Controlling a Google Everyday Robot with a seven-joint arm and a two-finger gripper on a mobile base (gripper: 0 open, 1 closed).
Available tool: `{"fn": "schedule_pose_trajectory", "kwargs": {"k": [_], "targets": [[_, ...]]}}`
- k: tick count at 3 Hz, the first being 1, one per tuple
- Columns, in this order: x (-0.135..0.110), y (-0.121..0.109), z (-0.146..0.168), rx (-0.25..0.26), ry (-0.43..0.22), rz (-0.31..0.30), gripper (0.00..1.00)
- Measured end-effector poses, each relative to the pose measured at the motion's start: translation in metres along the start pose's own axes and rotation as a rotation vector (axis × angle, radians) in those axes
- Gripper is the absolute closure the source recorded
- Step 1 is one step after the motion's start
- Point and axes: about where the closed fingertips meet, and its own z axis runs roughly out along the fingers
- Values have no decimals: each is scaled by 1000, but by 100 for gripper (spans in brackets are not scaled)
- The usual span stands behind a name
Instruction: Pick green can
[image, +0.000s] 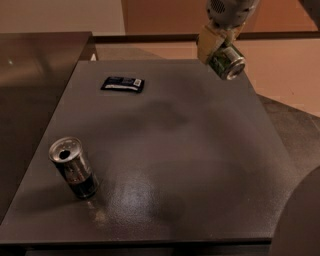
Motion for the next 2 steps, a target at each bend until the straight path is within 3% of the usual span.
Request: {"fn": "schedule_pose_trajectory", "kwargs": {"k": [1, 2], "targets": [[-10, 14, -18, -18, -49, -121, 100], [-15, 12, -16, -11, -65, -136, 100]]}}
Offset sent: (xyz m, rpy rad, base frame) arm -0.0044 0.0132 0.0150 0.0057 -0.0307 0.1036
